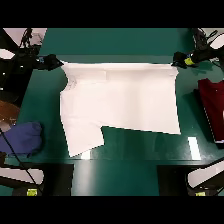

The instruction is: Fold the shirts.

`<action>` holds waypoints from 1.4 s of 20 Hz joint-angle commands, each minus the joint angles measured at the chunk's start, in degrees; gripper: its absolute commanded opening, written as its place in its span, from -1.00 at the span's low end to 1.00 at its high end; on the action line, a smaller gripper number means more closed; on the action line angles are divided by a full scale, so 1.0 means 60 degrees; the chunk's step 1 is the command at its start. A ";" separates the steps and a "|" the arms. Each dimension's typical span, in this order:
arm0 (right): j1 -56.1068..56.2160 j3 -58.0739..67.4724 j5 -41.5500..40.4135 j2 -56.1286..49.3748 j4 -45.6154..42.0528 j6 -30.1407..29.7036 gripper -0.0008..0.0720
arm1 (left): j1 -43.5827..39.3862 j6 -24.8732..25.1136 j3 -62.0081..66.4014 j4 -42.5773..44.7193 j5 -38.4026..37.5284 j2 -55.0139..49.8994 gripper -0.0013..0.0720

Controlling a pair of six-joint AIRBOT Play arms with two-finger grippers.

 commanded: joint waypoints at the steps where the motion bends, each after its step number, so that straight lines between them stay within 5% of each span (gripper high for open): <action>1: 0.0018 0.0160 0.0426 -0.0229 -0.0164 -0.0036 -0.93 | 0.0004 0.0135 -0.0022 0.0914 -0.0688 -0.0160 -0.90; 5: 0.0477 -0.1206 0.0896 0.0189 -0.1614 0.0022 -0.93 | -0.0062 0.0106 -0.0648 0.2386 -0.1508 -0.0160 -0.90; 12: 0.0907 -0.3129 -0.0120 0.0444 -0.1483 0.0627 -0.91 | -0.0062 0.0015 -0.1512 0.2371 -0.0933 -0.0160 -0.87; 13: 0.0900 -0.3075 0.0004 0.0444 -0.1483 0.0623 -0.58 | -0.0058 -0.0197 -0.1501 0.2390 -0.1031 -0.0160 -0.25; 14: 0.0889 -0.2914 0.0342 0.0444 -0.1501 0.0616 -0.04 | -0.0029 -0.0488 -0.1494 0.2393 -0.1151 -0.0149 0.52; 20: 0.0747 -0.2302 0.3202 0.1337 -0.1479 -0.0565 0.01 | 0.0936 -0.1111 -0.2014 0.2900 -0.3082 0.1071 0.45; 28: -0.0033 -0.5778 0.2670 0.4313 0.1785 -0.1530 0.01 | 0.1235 -0.1934 -0.7286 0.3096 -0.3024 0.4539 0.45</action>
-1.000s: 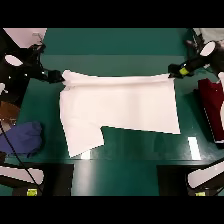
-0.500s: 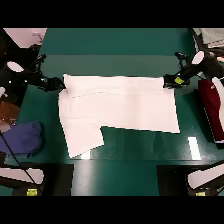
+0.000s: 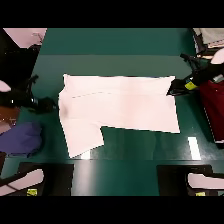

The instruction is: Fold the shirts.

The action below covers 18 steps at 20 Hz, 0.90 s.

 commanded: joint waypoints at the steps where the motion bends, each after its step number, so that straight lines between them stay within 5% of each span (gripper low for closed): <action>1: -0.0499 -0.1490 -0.0412 0.1231 0.1253 -0.0364 0.01 | 0.0040 -0.0477 -0.2106 0.0004 -0.0069 0.1395 0.45; 13: -0.1453 -0.2656 -0.0922 0.2903 0.1246 -0.0368 -0.12 | 0.0036 0.0200 -0.4215 -0.1741 0.1166 0.1920 0.45; 18: -0.1453 -0.2656 -0.0678 0.3158 0.1173 -0.0368 -0.12 | 0.0036 0.0193 -0.4200 -0.2073 0.1526 0.1923 -0.15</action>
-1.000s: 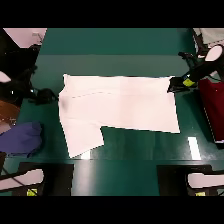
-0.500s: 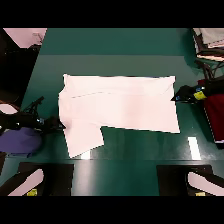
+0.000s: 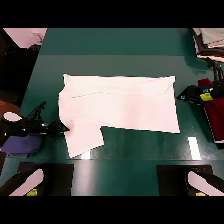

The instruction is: Fold the shirts.

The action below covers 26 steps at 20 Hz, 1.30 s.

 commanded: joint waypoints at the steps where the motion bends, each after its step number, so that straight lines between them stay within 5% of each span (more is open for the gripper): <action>1: -0.0018 -0.0044 0.0441 0.0149 -0.0182 0.0000 -0.12 | 0.0007 0.0433 -0.0004 -0.0597 0.0117 0.0011 -0.86; 7: -0.1945 -0.2827 0.0503 0.0809 -0.0597 -0.0084 -0.11 | 0.0007 0.0776 0.0976 -0.1060 -0.0769 0.0018 -0.90; 8: -0.2463 -0.3384 0.0361 0.0922 -0.0652 -0.0186 -0.01 | 0.0007 0.0776 0.1089 -0.1067 -0.0820 0.0018 -0.90; 9: -0.3020 -0.3942 0.0237 0.0962 -0.0718 -0.0248 0.39 | 0.0007 0.0776 0.1155 -0.1078 -0.0816 0.0018 -0.90; 10: -0.3453 -0.4386 0.0098 0.0918 -0.0729 -0.0331 0.46 | 0.0007 0.0776 0.1162 -0.1107 -0.0798 0.0018 -0.90; 14: -0.4120 -0.5384 -0.0732 0.0240 -0.0484 -0.0871 0.23 | 0.0007 0.0776 0.1162 -0.1104 -0.0783 0.0018 -0.90; 20: -0.3566 -0.5271 -0.1738 -0.0736 0.1100 -0.1224 0.20 | 0.0007 0.0776 0.1158 -0.1096 -0.0783 0.0018 -0.90; 21: -0.3326 -0.5166 -0.1810 -0.0801 0.1104 -0.1224 0.06 | 0.0007 0.0776 0.1158 -0.1075 -0.0790 0.0018 -0.90; 24: -0.2747 -0.4801 -0.1920 -0.0634 0.0747 -0.1224 -0.88 | 0.0011 0.0667 0.1162 -0.0863 -0.0925 0.0018 -0.90; 26: -0.2546 -0.4539 -0.1730 -0.0102 0.0153 -0.1173 -0.93 | 0.0011 0.0240 0.1209 -0.0240 -0.1333 0.0036 -0.90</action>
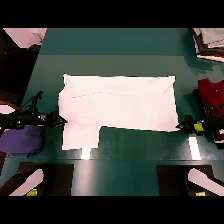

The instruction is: Fold the shirts.

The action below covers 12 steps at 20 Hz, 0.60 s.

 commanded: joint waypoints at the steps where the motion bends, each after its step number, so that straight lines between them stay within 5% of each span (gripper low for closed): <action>1: 0.0335 0.0430 0.0382 0.0696 -0.0860 0.0135 -0.93 | 0.0007 -0.0492 0.0055 0.1042 -0.0474 0.0171 -0.90; 8: -0.0313 0.0725 0.3213 0.3486 -0.3340 0.0390 -0.93 | 0.0004 -0.1621 0.0025 0.2095 -0.2798 0.3337 -0.90; 10: -0.0342 0.0729 0.3202 0.4138 -0.3322 0.0747 -0.93 | 0.0004 -0.2000 0.0029 0.1421 -0.2998 0.3701 -0.90; 12: -0.0342 0.0849 0.2896 0.4430 -0.2783 0.0743 -0.93 | 0.0004 -0.1519 0.0062 0.0007 -0.2350 0.3694 -0.90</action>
